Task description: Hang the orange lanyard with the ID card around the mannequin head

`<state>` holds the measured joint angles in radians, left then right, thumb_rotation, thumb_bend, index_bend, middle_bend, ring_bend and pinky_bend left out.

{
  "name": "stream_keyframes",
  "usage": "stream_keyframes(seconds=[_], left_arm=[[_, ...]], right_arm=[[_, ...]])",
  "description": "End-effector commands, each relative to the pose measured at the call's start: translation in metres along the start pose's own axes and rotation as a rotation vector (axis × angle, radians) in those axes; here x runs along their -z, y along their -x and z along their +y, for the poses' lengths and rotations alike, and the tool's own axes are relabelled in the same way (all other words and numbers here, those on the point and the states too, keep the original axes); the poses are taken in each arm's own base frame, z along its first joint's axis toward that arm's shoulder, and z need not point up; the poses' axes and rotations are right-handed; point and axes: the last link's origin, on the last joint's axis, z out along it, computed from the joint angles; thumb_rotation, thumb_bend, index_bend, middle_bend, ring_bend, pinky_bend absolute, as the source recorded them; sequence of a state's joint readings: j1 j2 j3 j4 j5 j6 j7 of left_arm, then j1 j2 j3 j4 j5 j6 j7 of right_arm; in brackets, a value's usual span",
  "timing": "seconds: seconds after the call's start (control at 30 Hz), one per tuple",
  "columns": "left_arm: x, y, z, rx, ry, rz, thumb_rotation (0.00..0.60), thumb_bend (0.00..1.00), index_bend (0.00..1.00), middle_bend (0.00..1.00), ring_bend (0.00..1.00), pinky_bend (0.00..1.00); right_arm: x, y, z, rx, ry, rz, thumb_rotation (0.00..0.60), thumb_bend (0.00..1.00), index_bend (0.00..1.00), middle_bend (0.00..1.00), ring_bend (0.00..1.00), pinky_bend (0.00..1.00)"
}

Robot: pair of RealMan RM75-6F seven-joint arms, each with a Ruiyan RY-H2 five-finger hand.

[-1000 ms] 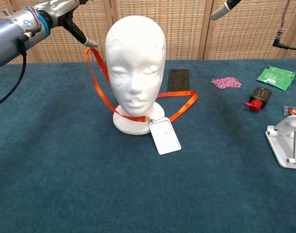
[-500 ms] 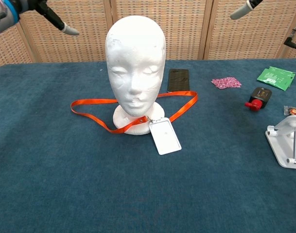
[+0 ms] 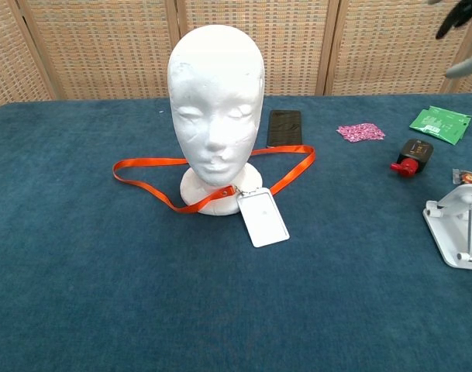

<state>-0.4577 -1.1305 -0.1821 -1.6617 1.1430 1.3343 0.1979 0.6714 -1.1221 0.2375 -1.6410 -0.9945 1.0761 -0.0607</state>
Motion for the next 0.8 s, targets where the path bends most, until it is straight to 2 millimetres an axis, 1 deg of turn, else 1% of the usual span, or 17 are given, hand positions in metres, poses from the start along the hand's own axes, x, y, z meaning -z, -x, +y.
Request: stream_keyframes(seconds=[0.03,0.07,0.13,0.23,0.3,0.4,0.47,0.53,0.63,0.8], left_arm=[[0.04,-0.005,-0.029,-0.026,-0.102,-0.027,0.6,0.0,0.0,0.0,0.0,0.0],[0.045,-0.005,-0.034,-0.026,-0.116,-0.037,0.6,0.0,0.0,0.0,0.0,0.0],[0.051,-0.005,-0.039,-0.021,-0.134,-0.053,0.6,0.0,0.0,0.0,0.0,0.0],[0.058,-0.006,-0.049,0.002,-0.162,-0.06,0.6,0.0,0.0,0.0,0.0,0.0],[0.064,-0.006,-0.057,0.004,-0.176,-0.06,0.6,0.0,0.0,0.0,0.0,0.0],[0.067,-0.007,-0.057,0.01,-0.162,-0.048,0.6,0.0,0.0,0.0,0.0,0.0],[0.069,-0.008,-0.056,0.011,-0.153,-0.043,0.6,0.0,0.0,0.0,0.0,0.0],[0.071,-0.008,-0.055,0.011,-0.144,-0.042,0.6,0.0,0.0,0.0,0.0,0.0],[0.071,-0.007,-0.054,0.011,-0.133,-0.041,0.6,0.0,0.0,0.0,0.0,0.0],[0.071,-0.006,-0.053,0.013,-0.121,-0.047,0.6,0.0,0.0,0.0,0.0,0.0]], right_arm=[[0.026,0.019,0.004,0.058,-0.017,-0.044,0.6,0.6,0.09,0.77,0.72,0.86],[0.032,0.023,0.004,0.072,-0.028,-0.059,0.6,0.65,0.09,0.79,0.75,0.92],[0.041,0.03,0.003,0.084,-0.049,-0.08,0.6,0.7,0.09,0.8,0.76,0.95],[0.06,0.043,0.001,0.103,-0.087,-0.141,0.6,0.75,0.09,0.8,0.76,0.96],[0.079,0.057,-0.006,0.118,-0.13,-0.206,0.6,0.77,0.09,0.81,0.77,0.97],[0.098,0.071,-0.02,0.12,-0.176,-0.277,0.6,0.79,0.09,0.81,0.77,0.98],[0.106,0.079,-0.028,0.112,-0.195,-0.324,0.6,0.79,0.09,0.81,0.77,0.98],[0.111,0.085,-0.035,0.128,-0.217,-0.363,0.6,0.8,0.1,0.81,0.77,0.98],[0.112,0.094,-0.048,0.157,-0.255,-0.385,0.6,0.8,0.11,0.81,0.77,0.98],[0.101,0.111,-0.076,0.177,-0.308,-0.404,0.6,0.8,0.11,0.81,0.78,0.98]])
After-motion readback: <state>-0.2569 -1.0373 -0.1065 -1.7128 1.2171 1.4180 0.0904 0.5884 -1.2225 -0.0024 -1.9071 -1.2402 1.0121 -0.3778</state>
